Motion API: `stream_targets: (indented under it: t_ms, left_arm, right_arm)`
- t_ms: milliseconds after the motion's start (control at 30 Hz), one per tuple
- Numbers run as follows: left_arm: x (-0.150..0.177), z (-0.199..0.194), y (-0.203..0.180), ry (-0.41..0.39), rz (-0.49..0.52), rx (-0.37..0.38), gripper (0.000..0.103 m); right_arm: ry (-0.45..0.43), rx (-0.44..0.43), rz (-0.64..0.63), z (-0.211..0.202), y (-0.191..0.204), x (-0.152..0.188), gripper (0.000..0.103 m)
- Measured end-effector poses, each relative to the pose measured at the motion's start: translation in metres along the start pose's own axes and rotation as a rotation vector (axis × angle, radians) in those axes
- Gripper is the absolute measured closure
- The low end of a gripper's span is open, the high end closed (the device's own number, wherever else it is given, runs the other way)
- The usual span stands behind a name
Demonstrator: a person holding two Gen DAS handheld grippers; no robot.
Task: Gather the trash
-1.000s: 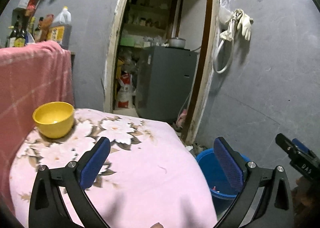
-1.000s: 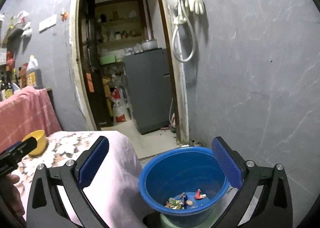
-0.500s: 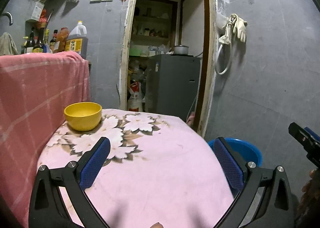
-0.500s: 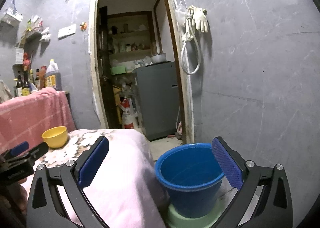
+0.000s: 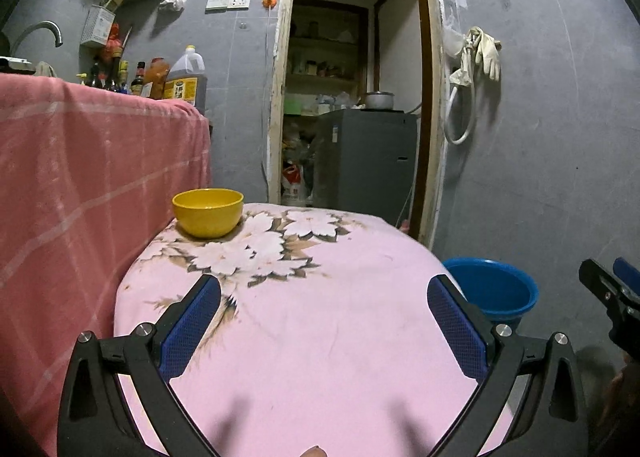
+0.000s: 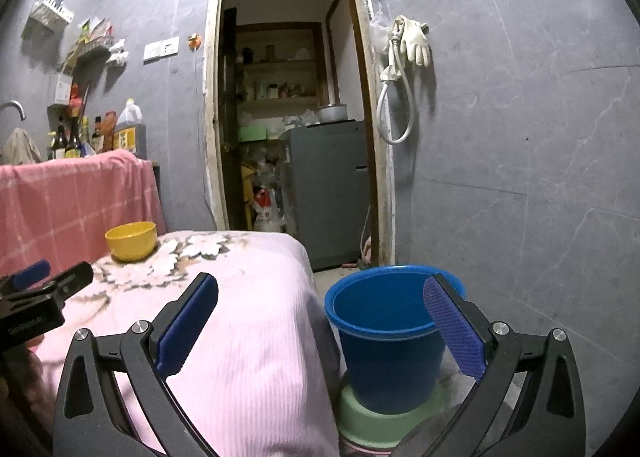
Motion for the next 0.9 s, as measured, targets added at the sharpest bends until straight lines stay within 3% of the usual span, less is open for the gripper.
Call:
stream_targets:
  t_ms: [433, 900]
  left_arm:
    - [0.026, 0.000, 0.001, 0.017, 0.003, -0.006, 0.002]
    - [0.028, 0.000, 0.006, 0.015, -0.004, -0.012, 0.002]
  right_arm:
    - [0.035, 0.008, -0.027, 0.002, 0.001, 0.020, 0.000]
    - [0.039, 0.004, -0.035, 0.003, 0.004, 0.021, 0.000]
Point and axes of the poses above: each gripper's, at about its wrist camera, not at the fingertips, and z roughly the way its jaws point, y to its left, x to its underside, the point moved 9 cm from there along z, roughly the way its jaws point, and after that the axes turned 4 degrees about -y, right-handed, at the moved point
